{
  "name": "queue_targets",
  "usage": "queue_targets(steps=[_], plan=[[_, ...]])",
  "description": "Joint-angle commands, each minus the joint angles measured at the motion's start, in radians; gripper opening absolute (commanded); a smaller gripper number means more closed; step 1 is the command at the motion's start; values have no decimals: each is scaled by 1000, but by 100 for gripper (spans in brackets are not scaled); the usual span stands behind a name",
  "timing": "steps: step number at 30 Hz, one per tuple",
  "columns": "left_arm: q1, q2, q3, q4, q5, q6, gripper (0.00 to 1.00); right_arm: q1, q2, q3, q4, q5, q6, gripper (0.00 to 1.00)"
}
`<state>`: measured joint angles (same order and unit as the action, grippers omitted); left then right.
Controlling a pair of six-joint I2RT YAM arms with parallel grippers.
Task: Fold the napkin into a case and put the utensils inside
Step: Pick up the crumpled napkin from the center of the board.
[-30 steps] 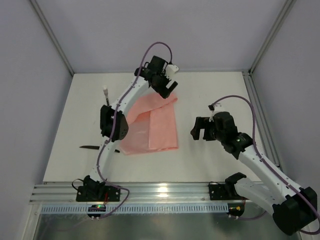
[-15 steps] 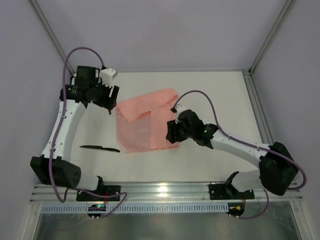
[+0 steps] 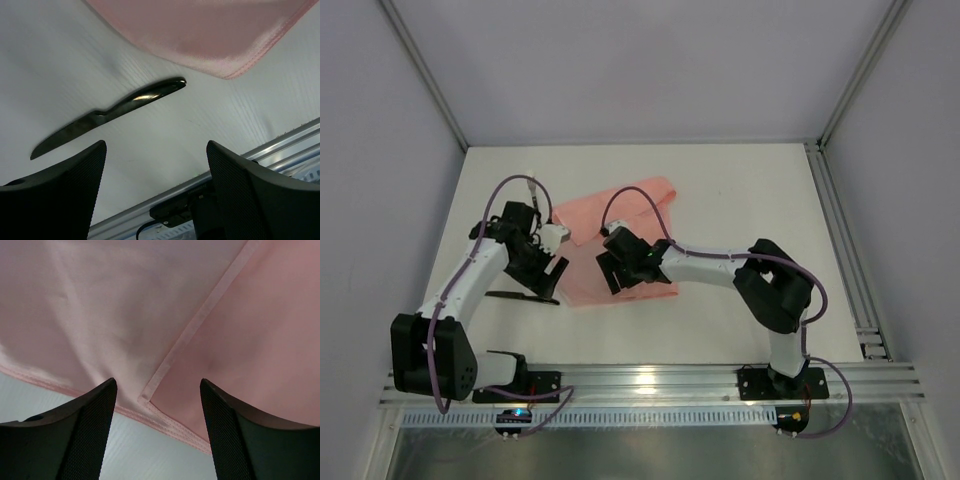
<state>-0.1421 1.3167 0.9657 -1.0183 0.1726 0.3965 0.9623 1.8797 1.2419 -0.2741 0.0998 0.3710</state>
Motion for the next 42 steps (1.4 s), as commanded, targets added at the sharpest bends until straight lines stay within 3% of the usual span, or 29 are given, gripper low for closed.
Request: queue_targets(steps=[1, 4, 8, 12, 17, 18, 22, 26, 29, 34, 37, 40, 42], plan=[[-1, -33, 15, 52, -13, 5, 83, 23, 42, 74, -88, 109, 32, 72], [1, -33, 11, 49, 22, 2, 84, 32, 61, 80, -122, 155, 42, 69], [-5, -34, 13, 44, 59, -5, 84, 35, 61, 56, -119, 143, 52, 53], [-17, -37, 15, 43, 80, -7, 84, 33, 67, 48, -105, 136, 60, 30], [-86, -40, -4, 38, 87, -4, 83, 33, 35, 36, -82, 141, 65, 11], [-108, -42, -11, 47, 71, -2, 84, 33, 32, 37, -80, 143, 63, 4], [-218, -82, -103, 187, -40, 21, 93, 33, 1, 22, -70, 152, 62, 4], [-345, -112, -258, 444, -183, 65, 94, 29, -68, -37, -40, 140, 62, 4], [-390, -90, -310, 543, -275, 87, 92, 16, -148, -103, 5, 92, 45, 4], [-409, 4, -328, 644, -285, 107, 82, 1, -318, -218, 35, 67, -10, 13], [-412, 26, -318, 664, -254, 68, 77, -23, -407, -277, 30, 54, -27, 13], [-415, 19, -308, 662, -216, 54, 64, -63, -477, -328, 36, 32, -21, 7], [-416, 26, -309, 675, -231, 54, 42, -80, -505, -363, 47, 21, -12, 7]])
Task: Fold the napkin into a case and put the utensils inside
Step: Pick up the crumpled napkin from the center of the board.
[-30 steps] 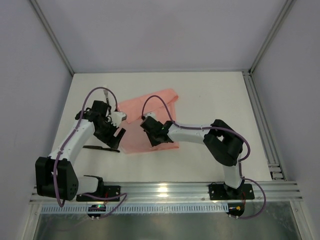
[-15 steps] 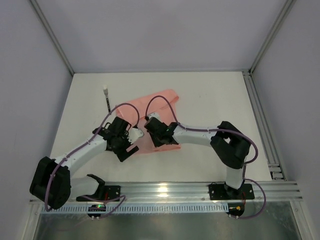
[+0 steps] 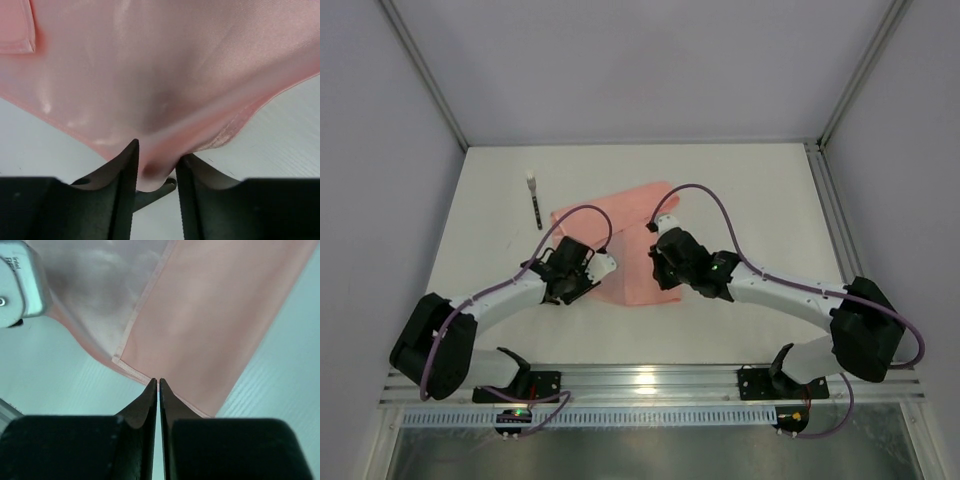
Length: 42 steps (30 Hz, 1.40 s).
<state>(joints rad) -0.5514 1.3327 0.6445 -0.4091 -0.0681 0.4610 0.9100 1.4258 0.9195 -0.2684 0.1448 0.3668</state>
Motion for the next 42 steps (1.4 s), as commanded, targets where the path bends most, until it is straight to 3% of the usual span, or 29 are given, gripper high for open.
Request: queue_targets(steps=[1, 2, 3, 8, 9, 12, 17, 23, 28, 31, 32, 36, 42], plan=[[-7, 17, 15, 64, 10, -7, 33, -31, -59, -45, 52, -16, -3, 8], [-7, 22, 18, 58, 8, -1, 12, -31, -64, -48, 58, -13, 10, 10], [-7, 23, 24, 49, 7, -1, 1, -30, -59, -45, 66, -16, 18, 16], [-7, -85, 55, -23, 14, -1, 0, -16, 62, 7, 152, -36, 75, 36], [-7, -108, 55, -34, 30, 2, 0, -11, 88, 43, 155, -36, 89, 45], [-7, -164, 49, -77, 54, 16, 0, 24, 206, 146, 114, 5, 96, 54], [-7, -136, 23, -74, 65, 16, 0, 41, 364, 263, 37, 55, 132, 58], [-7, -122, 14, -57, 108, -4, 0, 58, 465, 283, 6, 127, 156, 58], [-7, -141, 6, -63, 105, -9, 0, 87, 554, 318, -63, 179, 153, 55], [-7, -150, -9, -63, 79, -7, 0, 93, 552, 312, -88, 231, 161, 41], [-7, -153, -14, -60, 77, -4, 0, 93, 538, 302, -88, 240, 159, 30], [-5, -167, -28, -66, 79, 1, 0, 93, 512, 295, -104, 286, 152, 4], [1, -202, -23, -99, 5, 24, 0, 61, 382, 271, -98, 259, 136, 4]])
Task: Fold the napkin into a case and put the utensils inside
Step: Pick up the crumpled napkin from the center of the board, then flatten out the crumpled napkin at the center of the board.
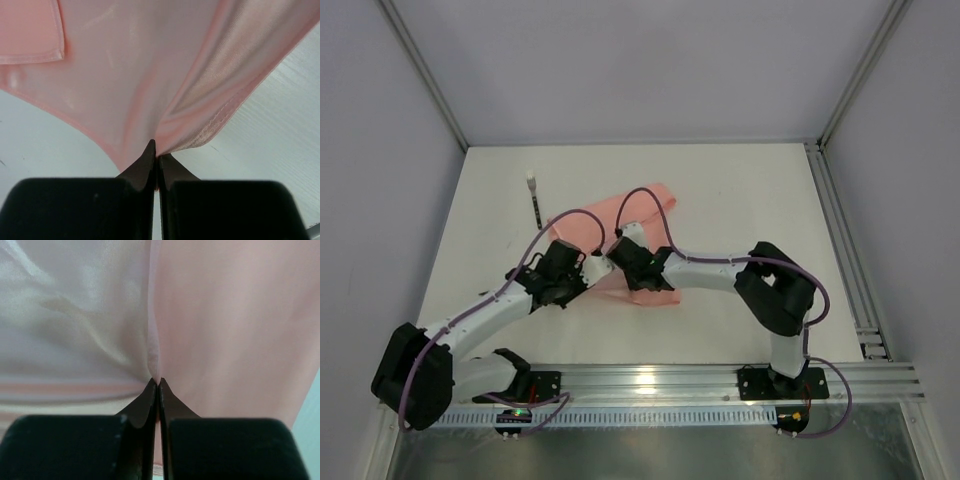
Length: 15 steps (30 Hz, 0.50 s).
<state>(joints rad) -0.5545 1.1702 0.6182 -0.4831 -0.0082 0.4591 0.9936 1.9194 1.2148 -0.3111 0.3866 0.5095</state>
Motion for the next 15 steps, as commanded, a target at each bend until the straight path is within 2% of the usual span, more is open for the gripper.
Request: queue_targets(steps=[1, 7, 11, 15], plan=[[8, -49, 6, -32, -71, 29, 0, -32, -143, -34, -56, 6, -9, 4], [117, -152, 139, -195, -70, 85, 0, -190, -514, -167, -71, -155, -54, 4], [134, -172, 271, -350, -79, 101, 0, -288, -727, -204, -201, -222, -100, 4], [165, -202, 451, -497, -76, 112, 0, -381, -942, -170, -342, -265, -138, 4]])
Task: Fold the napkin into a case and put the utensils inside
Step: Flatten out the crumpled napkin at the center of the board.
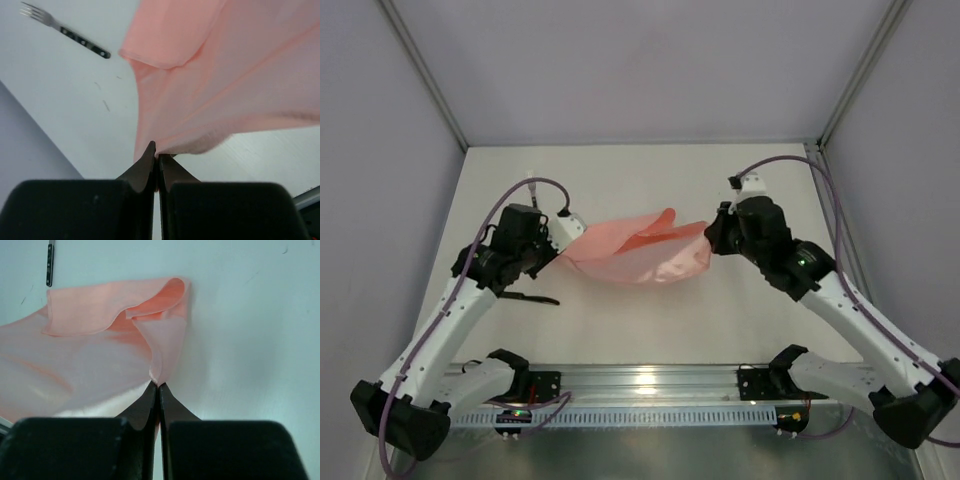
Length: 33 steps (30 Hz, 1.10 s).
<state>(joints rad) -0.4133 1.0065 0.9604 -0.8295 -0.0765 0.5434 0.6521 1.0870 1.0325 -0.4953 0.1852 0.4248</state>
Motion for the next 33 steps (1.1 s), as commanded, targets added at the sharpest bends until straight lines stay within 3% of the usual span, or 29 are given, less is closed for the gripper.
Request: queue_targets(steps=[1, 7, 11, 15, 17, 20, 21, 23, 24, 29, 31, 33], plan=[[42, -49, 214, -211, -5, 27, 0, -57, -149, 32, -193, -43, -58, 4], [53, -36, 671, -379, 9, -2, 0, -85, -321, 309, -414, 16, -83, 4], [53, -11, 799, -405, 58, -29, 0, -83, -329, 327, -375, -21, -63, 4], [53, 59, 798, -369, 113, -66, 0, -89, -279, 319, -275, 16, -81, 4], [53, 107, 781, -320, 87, -75, 0, -114, -192, 343, -195, 2, -115, 4], [53, 237, 794, -168, -3, -102, 0, -259, -21, 397, -65, -123, -121, 3], [54, 315, 834, -92, -25, -108, 0, -311, 28, 418, -31, -261, -104, 3], [60, 404, 908, -31, -81, -134, 0, -439, 198, 518, 56, -347, -51, 3], [73, 453, 1025, -4, -97, -144, 0, -471, 258, 570, 76, -412, -32, 4], [133, 782, 1478, -13, -152, -209, 0, -563, 630, 1111, 49, -466, -3, 3], [142, 814, 1544, 19, -160, -195, 0, -575, 698, 1330, 29, -480, 3, 3], [142, 793, 1525, 93, -137, -163, 0, -604, 737, 1402, 47, -495, 34, 3]])
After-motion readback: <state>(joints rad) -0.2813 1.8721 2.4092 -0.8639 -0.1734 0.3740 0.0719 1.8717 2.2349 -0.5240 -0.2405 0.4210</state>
